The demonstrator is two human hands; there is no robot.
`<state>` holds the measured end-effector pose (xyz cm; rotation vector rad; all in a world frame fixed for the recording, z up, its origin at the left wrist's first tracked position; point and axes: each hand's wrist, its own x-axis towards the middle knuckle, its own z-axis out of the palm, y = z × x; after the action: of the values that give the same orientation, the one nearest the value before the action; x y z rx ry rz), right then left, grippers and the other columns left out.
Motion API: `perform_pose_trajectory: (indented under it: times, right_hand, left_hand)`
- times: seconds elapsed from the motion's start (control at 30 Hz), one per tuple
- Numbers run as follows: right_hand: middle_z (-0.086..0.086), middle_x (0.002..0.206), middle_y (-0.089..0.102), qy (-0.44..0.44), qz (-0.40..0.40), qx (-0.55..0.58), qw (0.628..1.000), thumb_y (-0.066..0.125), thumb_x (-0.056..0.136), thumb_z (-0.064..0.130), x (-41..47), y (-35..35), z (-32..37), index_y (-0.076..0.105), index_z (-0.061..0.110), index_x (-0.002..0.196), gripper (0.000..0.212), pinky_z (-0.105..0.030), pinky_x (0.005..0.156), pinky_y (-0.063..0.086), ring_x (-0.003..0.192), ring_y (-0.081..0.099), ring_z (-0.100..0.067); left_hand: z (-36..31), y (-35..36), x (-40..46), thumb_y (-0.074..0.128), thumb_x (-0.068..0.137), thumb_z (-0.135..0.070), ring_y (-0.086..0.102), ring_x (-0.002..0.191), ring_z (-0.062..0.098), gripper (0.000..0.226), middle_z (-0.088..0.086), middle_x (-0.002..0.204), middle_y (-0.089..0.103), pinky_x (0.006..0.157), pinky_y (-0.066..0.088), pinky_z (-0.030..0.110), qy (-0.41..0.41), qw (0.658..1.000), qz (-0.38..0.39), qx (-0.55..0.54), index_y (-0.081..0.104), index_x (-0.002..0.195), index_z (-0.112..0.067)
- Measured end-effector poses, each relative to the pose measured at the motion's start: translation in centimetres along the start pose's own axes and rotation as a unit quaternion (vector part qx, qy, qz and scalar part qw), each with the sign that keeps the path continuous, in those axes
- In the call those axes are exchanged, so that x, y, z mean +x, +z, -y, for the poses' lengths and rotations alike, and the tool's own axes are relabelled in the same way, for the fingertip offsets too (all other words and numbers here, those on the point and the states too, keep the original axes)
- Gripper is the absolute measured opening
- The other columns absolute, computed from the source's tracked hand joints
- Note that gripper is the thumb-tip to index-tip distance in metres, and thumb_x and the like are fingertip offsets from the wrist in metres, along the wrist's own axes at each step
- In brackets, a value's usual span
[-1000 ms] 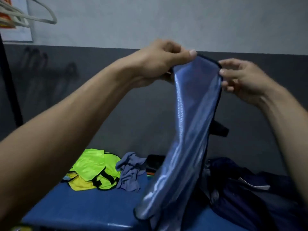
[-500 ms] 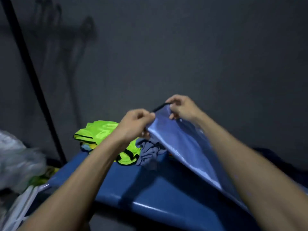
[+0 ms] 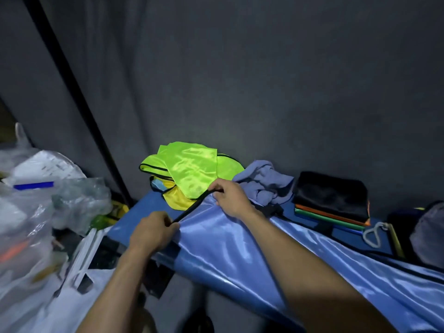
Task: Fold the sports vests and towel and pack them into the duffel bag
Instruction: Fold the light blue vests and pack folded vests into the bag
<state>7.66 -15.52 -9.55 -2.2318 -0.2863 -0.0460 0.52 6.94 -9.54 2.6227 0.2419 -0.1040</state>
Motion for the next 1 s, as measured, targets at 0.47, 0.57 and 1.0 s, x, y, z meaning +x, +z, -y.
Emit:
perform_pose_trajectory:
  times: [0.47, 0.57, 1.0]
  right_hand:
    - [0.001, 0.115, 0.061, -0.120, -0.027, -0.064, 0.990, 0.058, 0.093, 0.000, -5.8, -7.1, 1.7, 0.067, 0.014, 0.123, 0.034, -0.012, 0.079, 0.040, 0.080, 0.055, 0.010]
    - [-0.002, 0.113, 0.064, -0.121, -0.082, -0.068, 0.987, 0.058, 0.093, 0.002, -10.4, -11.0, 0.5, 0.069, 0.011, 0.118, 0.030, -0.022, 0.079, 0.049, 0.084, 0.063, -0.006]
    - [0.006, 0.084, 0.065, 0.081, -0.339, -0.212, 0.913, 0.070, 0.091, 0.014, -32.4, -26.9, -10.3, 0.070, 0.020, 0.094, 0.007, -0.032, 0.067, 0.051, 0.070, 0.061, -0.012]
  left_hand:
    - [-7.7, 4.9, -0.3, 0.053, 0.099, -0.046, 0.041, 0.127, 0.035, 0.047, 0.006, 0.144, 0.042, 0.103, 0.042, 0.043, 0.213, 0.967, -0.008, 0.139, 0.045, 0.142, -0.029]
    - [-10.0, 5.9, -1.2, 0.059, 0.095, -0.042, 0.044, 0.124, 0.038, 0.043, 0.010, 0.136, 0.046, 0.102, 0.044, 0.046, 0.225, 0.962, 0.009, 0.152, 0.053, 0.133, -0.022]
    - [-26.1, 11.9, -11.4, 0.073, 0.091, -0.028, 0.056, 0.099, 0.010, 0.022, -0.008, 0.108, 0.057, 0.086, 0.046, 0.028, 0.596, 0.788, 0.155, -0.001, 0.066, 0.111, -0.029]
